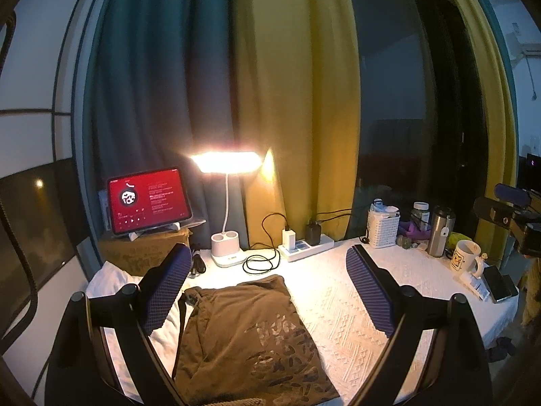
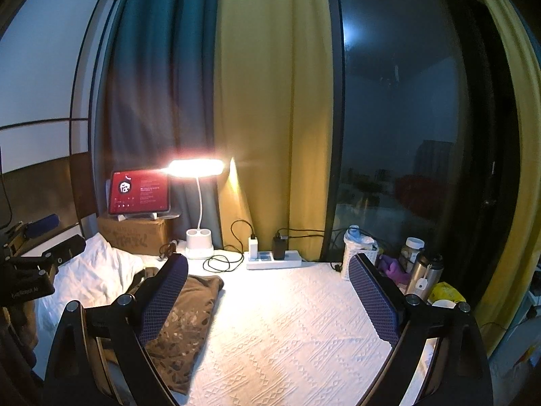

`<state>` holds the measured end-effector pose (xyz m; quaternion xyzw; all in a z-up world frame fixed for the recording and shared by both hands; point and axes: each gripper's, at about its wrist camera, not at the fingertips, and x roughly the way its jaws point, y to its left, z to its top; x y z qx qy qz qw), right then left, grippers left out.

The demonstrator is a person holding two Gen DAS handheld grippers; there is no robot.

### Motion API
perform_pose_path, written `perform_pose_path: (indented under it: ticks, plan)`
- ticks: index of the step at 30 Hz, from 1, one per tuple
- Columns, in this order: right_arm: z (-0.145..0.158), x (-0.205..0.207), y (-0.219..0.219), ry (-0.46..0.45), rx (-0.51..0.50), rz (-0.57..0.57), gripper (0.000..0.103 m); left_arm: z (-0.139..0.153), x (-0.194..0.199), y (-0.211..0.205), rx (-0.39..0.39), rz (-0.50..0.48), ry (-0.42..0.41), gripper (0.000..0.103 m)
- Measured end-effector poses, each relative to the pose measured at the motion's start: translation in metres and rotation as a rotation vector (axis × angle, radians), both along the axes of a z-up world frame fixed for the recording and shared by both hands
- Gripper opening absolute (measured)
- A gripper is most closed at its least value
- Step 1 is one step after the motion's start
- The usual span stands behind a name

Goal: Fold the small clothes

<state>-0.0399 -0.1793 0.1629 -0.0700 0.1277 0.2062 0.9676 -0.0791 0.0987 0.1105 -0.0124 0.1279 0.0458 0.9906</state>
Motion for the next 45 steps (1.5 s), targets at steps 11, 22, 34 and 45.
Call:
perform_pose_path:
  ticks: [11, 22, 34, 45]
  plan:
    - [-0.003, 0.005, 0.006, 0.011, -0.012, 0.014, 0.097, -0.003, -0.001, 0.006, -0.005, 0.019, 0.001, 0.092]
    - [-0.006, 0.006, 0.011, 0.016, -0.022, 0.018, 0.097, -0.005, 0.001, 0.012, -0.013, 0.02, 0.01, 0.092]
    - [-0.006, 0.007, 0.011, 0.018, -0.025, 0.02, 0.097, -0.007, 0.002, 0.011, -0.013, 0.02, 0.016, 0.092]
    - [-0.006, 0.007, 0.012, 0.018, -0.027, 0.018, 0.097, -0.007, 0.002, 0.012, -0.012, 0.019, 0.018, 0.092]
